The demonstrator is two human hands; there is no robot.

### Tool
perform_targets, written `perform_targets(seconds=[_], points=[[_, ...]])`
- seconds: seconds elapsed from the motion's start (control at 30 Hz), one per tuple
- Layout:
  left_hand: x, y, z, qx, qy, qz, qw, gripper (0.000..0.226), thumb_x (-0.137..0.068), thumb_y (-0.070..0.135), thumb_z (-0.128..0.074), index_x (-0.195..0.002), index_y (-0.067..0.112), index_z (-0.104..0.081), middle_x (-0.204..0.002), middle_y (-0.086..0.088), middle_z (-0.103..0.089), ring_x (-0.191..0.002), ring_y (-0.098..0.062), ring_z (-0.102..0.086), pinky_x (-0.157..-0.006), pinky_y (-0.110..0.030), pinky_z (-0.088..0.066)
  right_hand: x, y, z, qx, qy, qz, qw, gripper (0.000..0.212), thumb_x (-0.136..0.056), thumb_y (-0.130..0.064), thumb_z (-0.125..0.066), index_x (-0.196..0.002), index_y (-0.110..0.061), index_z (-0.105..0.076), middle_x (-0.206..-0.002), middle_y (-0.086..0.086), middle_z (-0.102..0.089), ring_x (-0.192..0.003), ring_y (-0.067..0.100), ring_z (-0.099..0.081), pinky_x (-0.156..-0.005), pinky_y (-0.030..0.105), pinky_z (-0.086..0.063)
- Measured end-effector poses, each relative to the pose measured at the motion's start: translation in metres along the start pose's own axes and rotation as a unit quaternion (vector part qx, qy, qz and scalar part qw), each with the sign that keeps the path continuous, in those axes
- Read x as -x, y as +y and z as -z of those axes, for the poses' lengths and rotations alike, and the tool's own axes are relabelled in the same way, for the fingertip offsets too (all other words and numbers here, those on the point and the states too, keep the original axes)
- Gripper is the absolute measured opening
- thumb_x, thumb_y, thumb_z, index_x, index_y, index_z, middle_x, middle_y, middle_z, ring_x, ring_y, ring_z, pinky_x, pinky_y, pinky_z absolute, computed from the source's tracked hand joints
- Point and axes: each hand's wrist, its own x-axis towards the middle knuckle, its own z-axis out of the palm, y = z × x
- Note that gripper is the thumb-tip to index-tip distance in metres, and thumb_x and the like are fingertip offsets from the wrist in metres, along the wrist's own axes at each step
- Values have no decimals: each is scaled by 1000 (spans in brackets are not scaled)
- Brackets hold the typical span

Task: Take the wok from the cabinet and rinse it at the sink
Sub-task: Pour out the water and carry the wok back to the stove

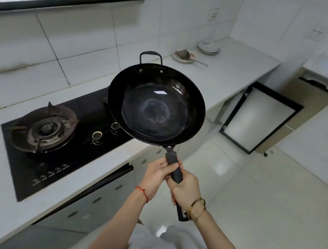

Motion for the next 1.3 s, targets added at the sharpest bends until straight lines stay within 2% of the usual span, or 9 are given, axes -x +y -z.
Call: perform_targets(seconds=[0.2, 0.47, 0.63, 0.77, 0.93, 1.13, 1.2, 1.23, 1.3], points=[[-67, -1, -35, 0, -4, 10, 1000, 20, -89, 4, -63, -107, -2, -69, -98, -12, -72, -96, -20, -67, -88, -29, -53, -59, 10, 43, -14, 8, -13, 1000, 16, -89, -12, -59, -74, -15, -53, -50, 8, -53, -31, 19, -49, -34, 23, -39], [-180, 4, -64, 4, 1, 28, 1000, 18, -90, 4, -63, -107, 1, -70, -100, -11, -72, -99, -21, -66, -101, -40, -47, -165, 15, 89, -9, 9, -15, 1000, 16, -88, -11, -60, -74, -10, -54, -50, 9, -54, -31, 19, -50, -35, 25, -41], [-261, 21, -79, 13, 27, 23, 999, 21, -90, 2, -62, -108, -4, -67, -96, -11, -72, -98, -22, -65, -99, -39, -49, -248, 5, 117, 8, -13, -10, 1000, 18, -88, -9, -59, -72, -10, -52, -50, 11, -53, -30, 18, -49, -33, 25, -40], [-322, 42, -85, 41, 36, 23, 998, 15, -90, 1, -60, -100, 6, -70, -97, -10, -72, -95, -21, -66, -98, -39, -49, -313, -8, 133, 12, -28, -8, 999, 15, -88, -10, -58, -74, -13, -54, -50, 9, -54, -31, 16, -50, -34, 24, -40], [-379, 62, -84, 63, 61, 21, 996, 22, -89, 1, -62, -111, 2, -67, -103, -12, -72, -99, -22, -68, -88, -30, -54, -382, -15, 138, 46, -32, 10, 998, 16, -84, -17, -61, -70, -20, -54, -56, 0, -57, -45, 18, -54, -47, 25, -44], [-431, 75, -81, 88, 107, 21, 990, 32, -91, -4, -57, -123, -2, -59, -107, -13, -71, -97, -18, -70, -81, -22, -56, -440, -25, 141, 63, -56, 31, 996, 24, -83, -15, -61, -64, -25, -52, -54, -4, -56, -46, 18, -55, -47, 24, -43], [-446, 76, -82, 96, 122, 20, 988, 32, -92, -4, -55, -124, -3, -58, -105, -13, -70, -95, -18, -70, -81, -22, -56, -457, -26, 143, 76, -66, 36, 994, 19, -85, -15, -61, -68, -21, -55, -56, -2, -58, -44, 11, -56, -43, 24, -44], [-453, 76, -82, 99, 129, 18, 987, 32, -93, -4, -55, -124, -3, -58, -104, -13, -69, -95, -19, -69, -82, -22, -56, -464, -26, 144, 78, -75, 37, 993, 16, -87, -14, -60, -71, -17, -56, -58, 0, -59, -41, 8, -55, -40, 19, -42], [-467, 75, -84, 107, 148, 15, 983, 31, -93, -4, -55, -124, -2, -58, -103, -12, -69, -94, -19, -69, -85, -24, -56, -480, -28, 149, 68, -100, 36, 992, 13, -89, -13, -58, -76, -10, -58, -58, 6, -59, -36, 8, -54, -36, 17, -40]])
